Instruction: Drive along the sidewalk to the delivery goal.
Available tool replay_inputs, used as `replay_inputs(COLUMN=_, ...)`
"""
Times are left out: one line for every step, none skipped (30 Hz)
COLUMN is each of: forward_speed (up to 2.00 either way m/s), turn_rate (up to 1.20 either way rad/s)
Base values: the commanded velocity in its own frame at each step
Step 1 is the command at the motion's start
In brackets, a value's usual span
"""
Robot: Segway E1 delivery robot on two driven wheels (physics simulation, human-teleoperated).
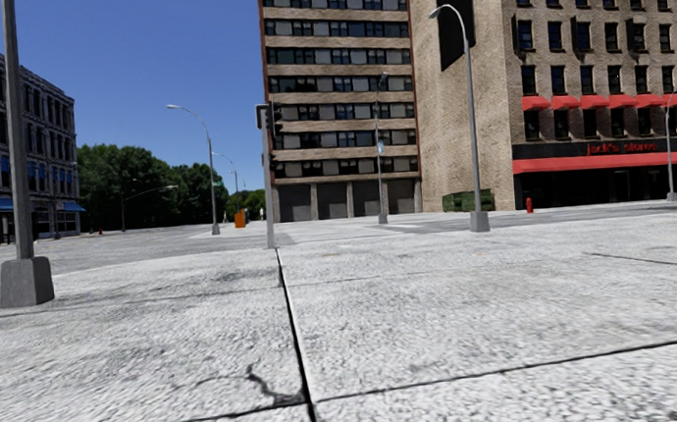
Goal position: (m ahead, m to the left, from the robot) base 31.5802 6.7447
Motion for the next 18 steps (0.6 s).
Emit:
replay_inputs(forward_speed=2.0, turn_rate=-0.22)
replay_inputs(forward_speed=2.0, turn_rate=-0.22)
replay_inputs(forward_speed=2.0, turn_rate=-0.22)
replay_inputs(forward_speed=2.0, turn_rate=-0.22)
replay_inputs(forward_speed=2.0, turn_rate=-0.22)
replay_inputs(forward_speed=2.0, turn_rate=-0.22)
replay_inputs(forward_speed=2.0, turn_rate=-0.22)
replay_inputs(forward_speed=2.0, turn_rate=-0.15)
replay_inputs(forward_speed=2.0, turn_rate=-0.02)
replay_inputs(forward_speed=2.0, turn_rate=0.0)
replay_inputs(forward_speed=2.0, turn_rate=0.0)
replay_inputs(forward_speed=2.0, turn_rate=0.0)
replay_inputs(forward_speed=2.0, turn_rate=0.0)
replay_inputs(forward_speed=2.0, turn_rate=0.0)
replay_inputs(forward_speed=2.0, turn_rate=0.0)
replay_inputs(forward_speed=2.0, turn_rate=0.0)
replay_inputs(forward_speed=2.0, turn_rate=0.0)
replay_inputs(forward_speed=2.0, turn_rate=0.0)
